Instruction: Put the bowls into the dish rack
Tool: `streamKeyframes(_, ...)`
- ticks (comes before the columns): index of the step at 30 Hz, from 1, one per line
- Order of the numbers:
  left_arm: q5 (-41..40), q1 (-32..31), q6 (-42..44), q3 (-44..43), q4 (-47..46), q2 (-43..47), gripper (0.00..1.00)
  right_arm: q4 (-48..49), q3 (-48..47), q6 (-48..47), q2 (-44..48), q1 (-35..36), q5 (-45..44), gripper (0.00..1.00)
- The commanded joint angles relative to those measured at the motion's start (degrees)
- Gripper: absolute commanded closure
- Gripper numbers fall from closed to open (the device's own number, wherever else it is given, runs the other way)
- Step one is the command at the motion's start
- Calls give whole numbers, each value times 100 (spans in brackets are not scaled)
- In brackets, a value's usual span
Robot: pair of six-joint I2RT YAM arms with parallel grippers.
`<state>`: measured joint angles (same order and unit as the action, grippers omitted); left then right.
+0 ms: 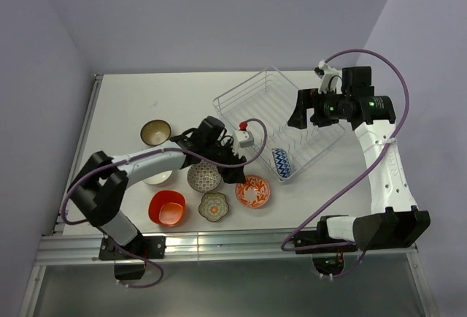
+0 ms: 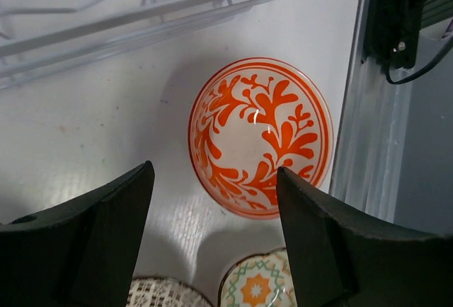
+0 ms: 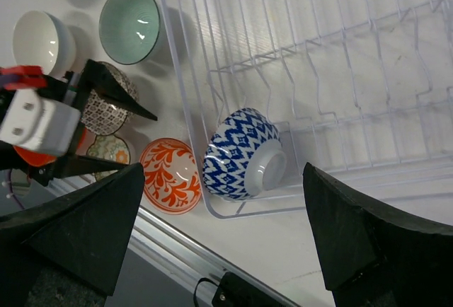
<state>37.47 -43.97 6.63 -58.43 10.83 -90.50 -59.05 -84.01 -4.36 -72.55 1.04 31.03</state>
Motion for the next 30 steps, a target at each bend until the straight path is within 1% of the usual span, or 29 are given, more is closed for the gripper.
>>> streamKeyframes(1,-293,-261,-320,-230,-520,-380,25,-265,-195,-83,136,-243,-18,0)
streamKeyframes(4,-521,-305,-391,-309,-538,-705,24,-502,-230,-117,198,-411,96,0)
streamKeyframes(8,-759,-358,-373,-414,-459,-1092,26,-687,-257,-179,338,-613,149,0)
streamKeyframes(11,-865,-446,-215,-484,-380,-1276,32,-792,-248,-284,391,-693,149,0)
streamKeyframes(14,-830,-543,-127,-502,-345,-1356,41,-871,-256,-355,365,-772,140,0)
streamKeyframes(16,-812,-604,-75,-467,-362,-1348,44,-881,-326,-381,321,-807,149,0)
streamKeyframes(17,-786,-622,-66,-458,-371,-1321,47,-889,-353,-381,303,-842,149,0)
streamKeyframes(18,-759,-631,-66,-432,-380,-1313,53,-889,-379,-381,295,-851,167,0)
streamKeyframes(20,-742,-631,-39,-432,-345,-1304,61,-889,-432,-390,268,-886,176,0)
streamKeyframes(21,-742,-631,-39,-467,-301,-1304,70,-872,-441,-390,259,-886,193,0)
streamKeyframes(22,-715,-631,-48,-502,-179,-1295,77,-872,-450,-390,242,-895,202,0)
streamKeyframes(23,-663,-631,-74,-537,-126,-1251,88,-846,-450,-390,224,-895,202,0)
streamKeyframes(26,-654,-631,-180,-616,24,-1006,98,-819,-511,-364,154,-895,272,0)
streamKeyframes(30,-566,-622,-206,-766,209,-531,100,-766,-652,-276,49,-895,491,0)
